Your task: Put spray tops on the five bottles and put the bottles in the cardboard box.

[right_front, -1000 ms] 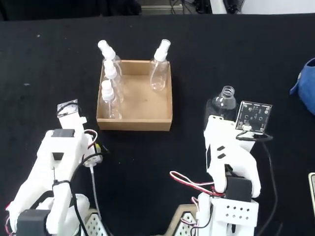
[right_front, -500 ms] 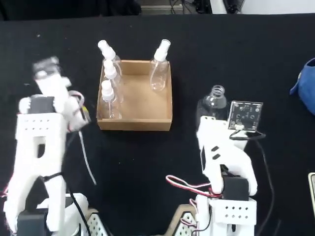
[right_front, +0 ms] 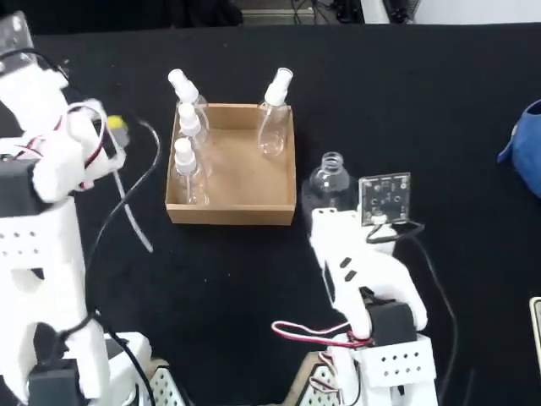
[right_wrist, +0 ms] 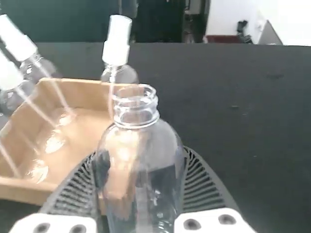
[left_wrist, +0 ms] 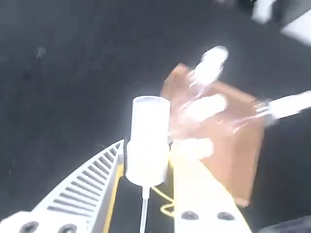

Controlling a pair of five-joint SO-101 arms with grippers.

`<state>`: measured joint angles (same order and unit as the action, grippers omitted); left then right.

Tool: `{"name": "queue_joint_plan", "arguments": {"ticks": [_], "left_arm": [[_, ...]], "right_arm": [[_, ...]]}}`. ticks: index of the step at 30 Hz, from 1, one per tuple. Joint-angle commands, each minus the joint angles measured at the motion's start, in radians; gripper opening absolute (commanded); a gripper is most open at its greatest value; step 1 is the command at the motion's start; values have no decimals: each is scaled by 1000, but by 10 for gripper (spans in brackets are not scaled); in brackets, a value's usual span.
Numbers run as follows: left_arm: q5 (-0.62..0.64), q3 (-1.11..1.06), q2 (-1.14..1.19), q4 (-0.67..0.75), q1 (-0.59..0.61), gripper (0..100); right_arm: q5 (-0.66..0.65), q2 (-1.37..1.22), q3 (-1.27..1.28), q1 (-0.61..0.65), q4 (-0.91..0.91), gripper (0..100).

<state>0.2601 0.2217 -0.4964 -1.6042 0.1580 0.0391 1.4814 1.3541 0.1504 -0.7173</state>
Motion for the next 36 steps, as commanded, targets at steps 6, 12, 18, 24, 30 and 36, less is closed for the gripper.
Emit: {"name": "queue_joint_plan", "arguments": {"ticks": [6,12,18,24,30,36], "left_arm": [[-5,248,-15,176,-331,30],[-5,191,-15,410,-503,30],[-5,56,-15,565,-590,30],[-5,-24,-21,658,-607,30],[-5,-31,-60,666,-648,30],[-5,-54,-49,674,-667,30]], "right_arm": [[6,22,31,78,80,11],[6,22,96,78,184,11],[6,22,104,78,206,11],[6,22,96,84,212,11],[6,22,105,95,222,11],[8,22,104,126,221,11]]}}
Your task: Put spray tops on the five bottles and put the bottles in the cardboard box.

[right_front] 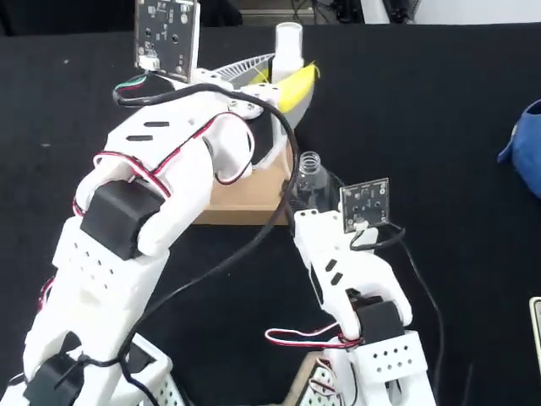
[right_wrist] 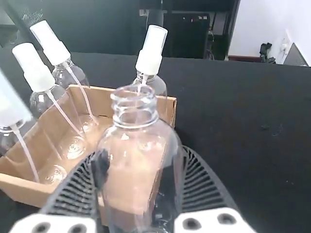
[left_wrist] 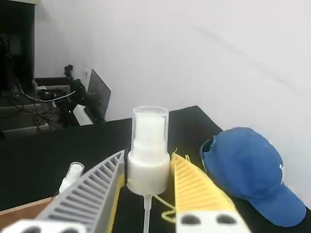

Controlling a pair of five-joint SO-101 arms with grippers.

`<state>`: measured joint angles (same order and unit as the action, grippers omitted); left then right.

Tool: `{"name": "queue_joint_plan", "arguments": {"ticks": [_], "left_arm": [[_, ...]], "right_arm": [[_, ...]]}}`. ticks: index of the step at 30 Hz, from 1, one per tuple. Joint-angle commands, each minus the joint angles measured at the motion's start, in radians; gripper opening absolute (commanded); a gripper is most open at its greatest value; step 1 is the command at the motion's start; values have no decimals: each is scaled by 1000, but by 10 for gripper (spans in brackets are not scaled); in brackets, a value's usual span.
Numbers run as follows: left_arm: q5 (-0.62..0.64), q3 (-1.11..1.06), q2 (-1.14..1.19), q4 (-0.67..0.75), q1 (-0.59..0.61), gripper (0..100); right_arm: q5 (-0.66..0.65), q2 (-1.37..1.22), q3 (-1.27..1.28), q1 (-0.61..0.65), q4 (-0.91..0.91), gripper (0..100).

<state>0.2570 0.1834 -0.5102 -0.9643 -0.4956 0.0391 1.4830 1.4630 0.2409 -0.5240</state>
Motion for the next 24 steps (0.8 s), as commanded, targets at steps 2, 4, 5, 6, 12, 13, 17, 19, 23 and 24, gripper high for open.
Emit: {"name": "queue_joint_plan", "arguments": {"ticks": [2,4,5,6,12,13,17,19,23,24], "left_arm": [[-2,-53,-46,84,-13,30],[-2,-77,-55,123,-12,30],[-2,-96,-71,141,-12,30],[-2,-111,-86,153,-13,30],[-2,-300,-175,368,-5,30],[-2,-335,-196,411,-4,30],[-8,-478,-270,555,-12,30],[-9,-522,-288,595,-10,30],[-11,-536,-290,603,-2,30],[-11,-533,-284,588,-1,30]], "right_arm": [[6,21,-5,48,28,11],[6,21,-4,49,28,11],[6,21,-4,48,28,11],[6,21,-4,48,26,11],[3,21,-4,52,26,11],[0,21,-4,51,26,11],[0,21,-2,49,26,11],[0,21,-2,48,26,11],[-2,21,-2,48,26,11],[-2,21,-2,48,26,11]]}}
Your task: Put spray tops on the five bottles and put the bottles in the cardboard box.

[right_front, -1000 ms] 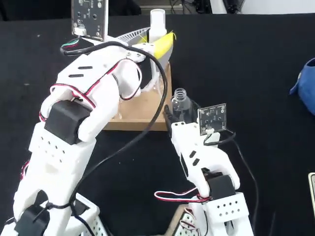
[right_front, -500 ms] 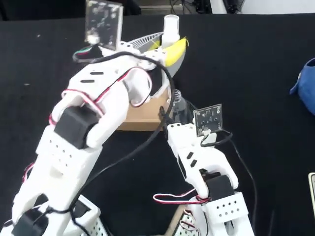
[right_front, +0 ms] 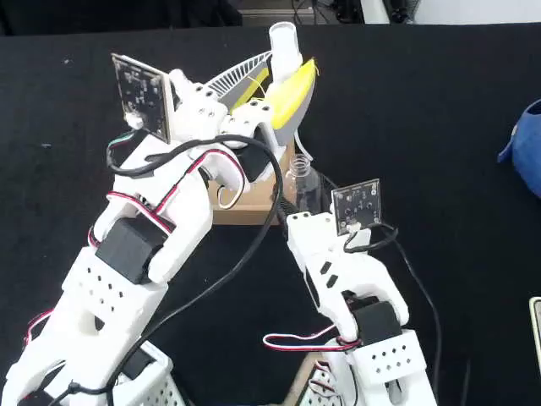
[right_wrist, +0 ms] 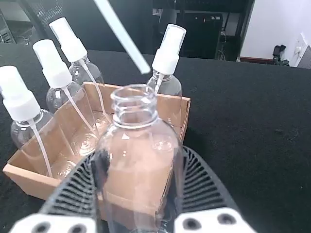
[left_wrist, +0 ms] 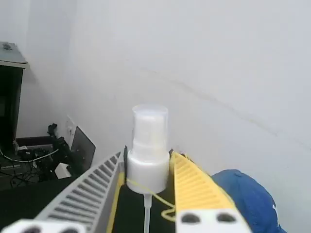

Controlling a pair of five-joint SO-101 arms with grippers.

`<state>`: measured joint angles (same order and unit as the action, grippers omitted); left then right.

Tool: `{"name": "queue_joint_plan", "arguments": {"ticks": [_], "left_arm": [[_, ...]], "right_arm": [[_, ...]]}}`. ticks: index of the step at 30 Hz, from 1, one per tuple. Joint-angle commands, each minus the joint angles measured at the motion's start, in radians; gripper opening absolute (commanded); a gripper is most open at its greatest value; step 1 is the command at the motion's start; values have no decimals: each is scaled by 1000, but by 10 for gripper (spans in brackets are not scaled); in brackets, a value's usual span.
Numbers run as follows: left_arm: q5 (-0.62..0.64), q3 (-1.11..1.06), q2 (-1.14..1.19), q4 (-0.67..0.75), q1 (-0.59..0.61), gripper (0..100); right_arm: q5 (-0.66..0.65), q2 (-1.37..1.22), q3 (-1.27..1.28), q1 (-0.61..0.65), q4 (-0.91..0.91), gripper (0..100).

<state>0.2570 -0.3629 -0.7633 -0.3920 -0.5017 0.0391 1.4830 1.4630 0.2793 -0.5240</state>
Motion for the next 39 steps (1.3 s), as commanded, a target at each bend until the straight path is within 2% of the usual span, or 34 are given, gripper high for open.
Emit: {"name": "queue_joint_plan", "arguments": {"ticks": [1,7,19,26,32,39], "left_arm": [[-11,21,-23,-9,5,30],[-109,127,68,-143,5,29],[-109,142,84,-144,4,29],[-107,61,9,3,25,29],[-107,-64,3,193,30,29],[-115,-48,5,107,22,29]], "right_arm": [[-2,21,-2,9,26,11],[-3,21,-2,8,26,11],[-3,21,-2,8,26,11],[-3,21,-2,8,26,11],[-3,21,-2,8,26,11],[-3,21,-2,8,26,11]]}}
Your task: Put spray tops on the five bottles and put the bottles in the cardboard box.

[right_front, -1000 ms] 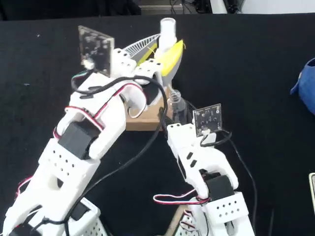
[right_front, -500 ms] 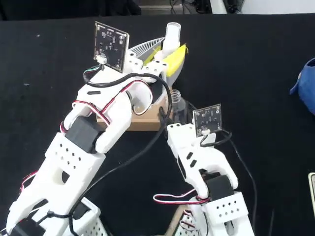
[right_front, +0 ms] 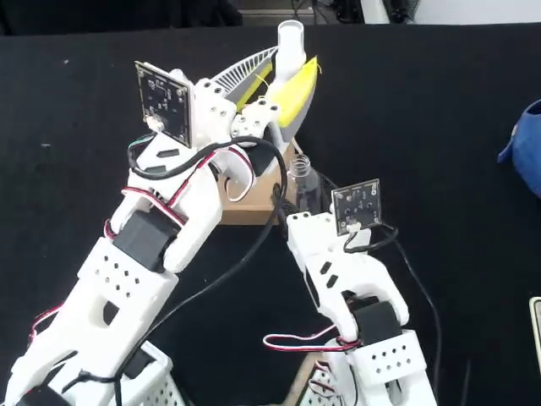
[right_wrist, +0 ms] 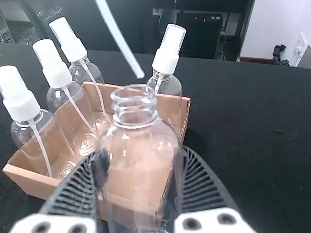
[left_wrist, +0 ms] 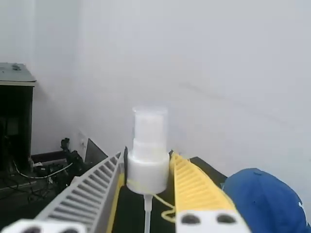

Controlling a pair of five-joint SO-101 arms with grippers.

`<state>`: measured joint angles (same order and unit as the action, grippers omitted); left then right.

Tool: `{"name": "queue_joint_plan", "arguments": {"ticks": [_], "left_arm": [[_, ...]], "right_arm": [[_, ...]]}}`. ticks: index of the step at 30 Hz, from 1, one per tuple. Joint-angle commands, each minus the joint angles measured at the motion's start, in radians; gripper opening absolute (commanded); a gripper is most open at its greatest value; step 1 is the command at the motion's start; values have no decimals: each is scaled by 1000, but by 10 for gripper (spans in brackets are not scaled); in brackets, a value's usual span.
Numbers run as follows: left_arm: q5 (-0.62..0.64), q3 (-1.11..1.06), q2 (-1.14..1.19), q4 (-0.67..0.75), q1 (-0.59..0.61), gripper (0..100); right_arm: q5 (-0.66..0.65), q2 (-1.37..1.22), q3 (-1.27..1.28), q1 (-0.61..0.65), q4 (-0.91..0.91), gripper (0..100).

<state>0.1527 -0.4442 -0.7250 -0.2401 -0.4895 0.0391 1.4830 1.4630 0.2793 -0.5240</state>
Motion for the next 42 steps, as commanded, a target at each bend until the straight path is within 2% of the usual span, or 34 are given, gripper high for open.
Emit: {"name": "queue_joint_plan", "arguments": {"ticks": [1,5,13,17,21,25,27,32,35,38,42], "left_arm": [[-11,50,-32,-74,10,29],[-11,91,-25,-157,8,29],[-11,94,110,-110,8,29],[-11,93,123,-115,-44,29],[-9,94,110,-226,-90,33],[-8,87,110,-313,-82,42],[-5,90,103,-354,-53,97],[-3,85,103,-450,-38,330],[-3,107,97,-465,-35,393],[-3,151,41,-517,21,371],[-3,154,-63,-603,124,283]], "right_arm": [[-3,21,-2,8,26,11],[-3,21,-2,8,26,11],[-3,21,-2,8,26,11],[-3,21,-2,8,26,11],[-3,21,-2,8,26,11],[-3,21,-2,8,26,11],[-3,21,-2,8,26,11],[-3,21,-2,8,31,11],[-3,21,-2,8,31,11],[-3,21,-2,6,28,11],[-3,21,-4,-25,34,11]]}}
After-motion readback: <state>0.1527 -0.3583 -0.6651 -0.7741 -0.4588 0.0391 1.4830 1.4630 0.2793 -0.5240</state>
